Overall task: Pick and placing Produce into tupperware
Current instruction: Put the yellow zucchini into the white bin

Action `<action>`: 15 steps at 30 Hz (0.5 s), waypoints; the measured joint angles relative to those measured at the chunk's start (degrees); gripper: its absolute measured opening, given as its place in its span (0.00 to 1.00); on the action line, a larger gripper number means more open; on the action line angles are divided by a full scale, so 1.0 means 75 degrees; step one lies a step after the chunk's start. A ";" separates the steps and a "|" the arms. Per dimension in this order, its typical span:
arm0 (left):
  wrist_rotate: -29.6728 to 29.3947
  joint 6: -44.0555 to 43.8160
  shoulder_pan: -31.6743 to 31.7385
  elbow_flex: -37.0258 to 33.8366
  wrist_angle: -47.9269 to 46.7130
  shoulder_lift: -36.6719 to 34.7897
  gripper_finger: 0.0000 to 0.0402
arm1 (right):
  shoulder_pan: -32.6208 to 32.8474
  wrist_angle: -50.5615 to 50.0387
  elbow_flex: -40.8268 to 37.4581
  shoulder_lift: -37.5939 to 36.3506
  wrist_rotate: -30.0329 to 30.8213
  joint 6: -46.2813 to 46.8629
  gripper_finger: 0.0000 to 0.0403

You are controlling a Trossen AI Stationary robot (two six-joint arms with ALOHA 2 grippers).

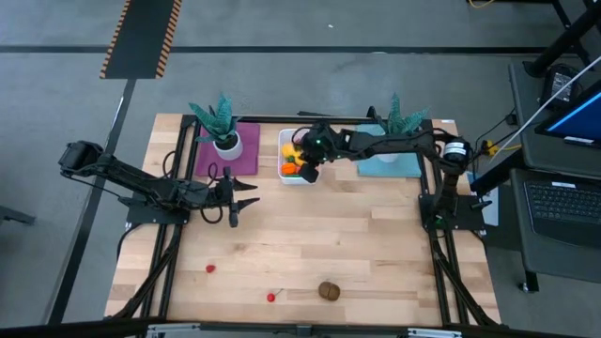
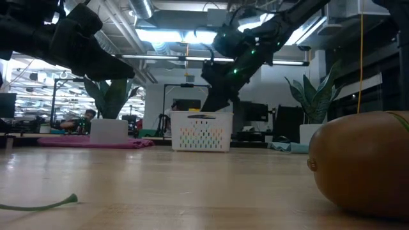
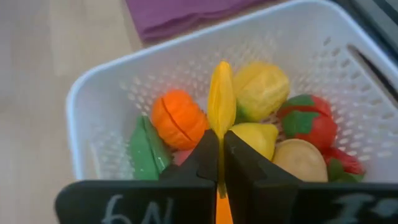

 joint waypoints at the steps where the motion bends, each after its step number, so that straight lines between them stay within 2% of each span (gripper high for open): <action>1: 0.0000 0.0003 0.0000 0.0000 -0.0010 0.0000 0.41 | -0.0008 0.0068 0.0000 0.0100 0.0003 -0.0007 0.03; 15: 0.0000 0.0003 0.0006 0.0000 -0.0013 -0.0002 0.41 | -0.0050 0.0414 -0.0003 0.0528 0.0000 -0.0372 0.03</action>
